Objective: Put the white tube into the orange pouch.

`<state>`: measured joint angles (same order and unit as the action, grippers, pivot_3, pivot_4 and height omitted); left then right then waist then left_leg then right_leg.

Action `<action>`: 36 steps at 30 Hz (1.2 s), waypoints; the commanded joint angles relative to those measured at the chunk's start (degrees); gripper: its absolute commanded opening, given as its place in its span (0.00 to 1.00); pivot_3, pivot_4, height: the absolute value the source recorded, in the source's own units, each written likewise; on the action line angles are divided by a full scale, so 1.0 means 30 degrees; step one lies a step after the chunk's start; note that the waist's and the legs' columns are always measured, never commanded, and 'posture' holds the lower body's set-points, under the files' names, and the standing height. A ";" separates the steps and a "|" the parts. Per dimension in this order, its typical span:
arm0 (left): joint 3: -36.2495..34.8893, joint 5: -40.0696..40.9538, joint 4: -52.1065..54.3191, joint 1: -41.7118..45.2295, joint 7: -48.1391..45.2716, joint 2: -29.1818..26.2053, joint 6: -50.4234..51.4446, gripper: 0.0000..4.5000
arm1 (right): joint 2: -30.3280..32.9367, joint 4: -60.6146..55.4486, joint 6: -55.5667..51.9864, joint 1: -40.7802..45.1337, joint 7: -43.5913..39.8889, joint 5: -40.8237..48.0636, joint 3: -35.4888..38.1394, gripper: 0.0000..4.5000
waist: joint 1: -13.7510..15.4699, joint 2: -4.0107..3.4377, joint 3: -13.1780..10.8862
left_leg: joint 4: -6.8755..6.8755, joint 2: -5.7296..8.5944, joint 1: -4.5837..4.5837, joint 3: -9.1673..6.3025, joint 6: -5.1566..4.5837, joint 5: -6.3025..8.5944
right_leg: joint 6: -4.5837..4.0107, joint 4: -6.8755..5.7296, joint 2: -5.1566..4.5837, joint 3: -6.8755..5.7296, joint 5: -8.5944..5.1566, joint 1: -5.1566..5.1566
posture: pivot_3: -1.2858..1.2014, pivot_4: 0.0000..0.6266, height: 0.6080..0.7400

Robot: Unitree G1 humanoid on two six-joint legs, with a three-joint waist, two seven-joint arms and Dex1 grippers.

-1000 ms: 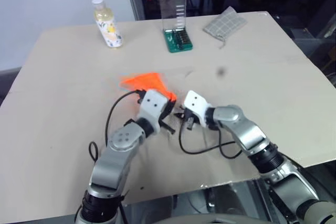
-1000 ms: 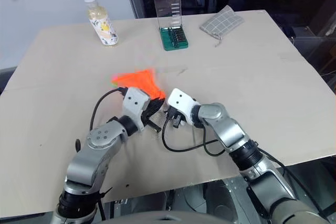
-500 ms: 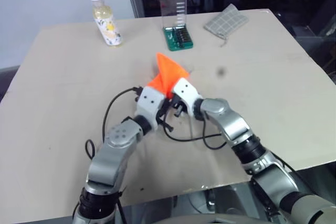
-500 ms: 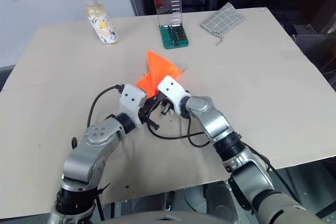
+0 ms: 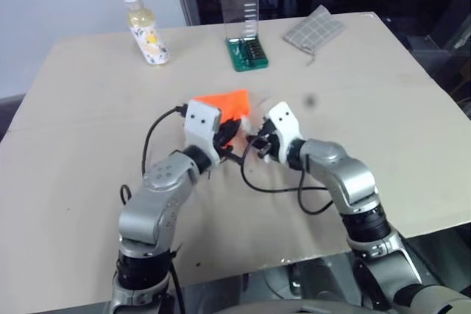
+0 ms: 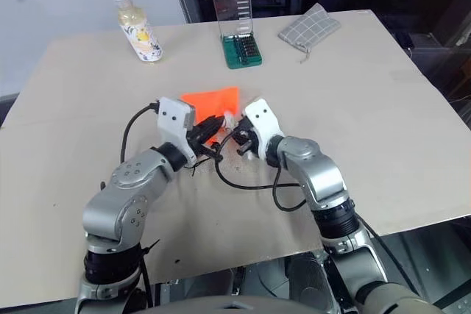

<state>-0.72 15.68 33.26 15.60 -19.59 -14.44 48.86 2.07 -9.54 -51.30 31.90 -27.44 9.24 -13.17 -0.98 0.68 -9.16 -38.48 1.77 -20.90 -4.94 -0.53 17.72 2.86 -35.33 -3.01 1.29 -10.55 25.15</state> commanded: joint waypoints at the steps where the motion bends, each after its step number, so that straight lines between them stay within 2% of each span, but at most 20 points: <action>1: 0.0670 0.0886 0.1407 0.0314 -0.0323 0.0013 0.0166 0.01 | -0.0171 0.0063 0.0529 0.0992 0.0126 0.0275 -0.0025 0.06 | 0.0000 0.0000 0.0000 | 0.0000 0.0000 0.0005 0.0005 0.0002 -0.0001 | 0.0000 -0.0008 0.0000 0.0004 0.0000 0.0000 | 0.52 0.24 1.00; 6: 0.1481 0.1934 0.1895 0.0118 -0.0581 0.0150 0.0789 0.01 | -0.0778 0.2217 0.0901 0.1909 0.0565 0.0109 -0.0261 0.06 | -0.0012 0.0000 0.0000 | -0.0003 0.0000 0.0014 0.0017 0.0006 -0.0003 | -0.0001 -0.0020 0.0000 0.0017 0.0000 0.0003 | 0.52 0.24 1.00; 11: 0.1501 0.2355 0.2218 -0.0449 -0.0440 0.0069 0.1349 0.01 | -0.2458 0.4451 0.1223 0.3230 0.2227 0.0659 0.1722 0.06 | -0.0109 0.0000 0.0000 | -0.0002 -0.0004 0.0024 0.0040 0.0017 -0.0011 | -0.0002 -0.0063 0.0014 0.0052 0.0000 0.0027 | 0.52 0.24 1.00; 16: 0.0927 0.2248 0.2094 -0.0532 -0.0142 -0.0021 0.1276 0.01 | -0.3255 0.4936 0.0863 0.3600 0.3350 0.1325 0.3201 0.06 | -0.0038 0.0000 0.0001 | -0.0003 0.0002 0.0018 0.0039 0.0019 -0.0012 | -0.0003 -0.0061 0.0009 0.0052 0.0000 0.0027 | 0.52 0.24 1.00; 21: -0.0325 0.1654 0.1269 0.0229 0.0948 0.0301 0.0729 0.01 | -0.2558 0.2560 -0.0503 0.2472 0.3161 0.1931 0.2764 0.06 | 0.0024 0.0000 0.0001 | -0.0002 0.0006 0.0003 0.0032 0.0019 -0.0012 | -0.0002 -0.0054 0.0003 0.0048 0.0000 0.0030 | 0.52 0.24 1.00; 25: -0.1389 0.2531 0.1080 0.1738 0.1722 0.1346 0.1184 0.01 | -0.1526 -0.0506 -0.2379 0.1364 0.2920 0.2681 0.2438 0.06 | 0.0049 0.0009 0.0007 | -0.0011 0.0009 -0.0004 0.0021 0.0019 -0.0012 | -0.0003 -0.0053 -0.0003 0.0035 0.0000 0.0028 | 0.52 0.24 1.00; 30: -0.1365 0.2935 0.0779 0.2511 0.1959 0.1434 0.1572 0.01 | -0.0496 -0.2686 -0.3807 0.0814 0.2820 0.3425 0.2431 0.06 | -0.0098 0.0008 0.0007 | -0.0010 0.0003 0.0021 0.0048 0.0019 -0.0012 | -0.0003 -0.0094 0.0006 0.0061 0.0000 0.0031 | 0.52 0.24 1.00; 36: -0.1057 0.3081 0.0551 0.2687 0.2308 0.1333 0.2067 0.01 | -0.0589 -0.3963 -0.5260 0.0542 0.3395 0.4431 0.3487 0.06 | -0.0070 0.0010 0.0008 | -0.0017 0.0005 0.0023 0.0049 0.0017 -0.0013 | -0.0002 -0.0102 0.0007 0.0061 0.0000 0.0029 | 0.52 0.24 1.00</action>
<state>-3.89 24.49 34.38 22.47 -13.23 -10.07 54.91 0.36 -17.04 -66.36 33.19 -17.22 20.49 -4.19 -1.19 0.71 -9.14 -38.54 1.79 -20.84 -4.80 -0.48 17.68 2.85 -35.64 -2.98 1.47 -10.55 25.24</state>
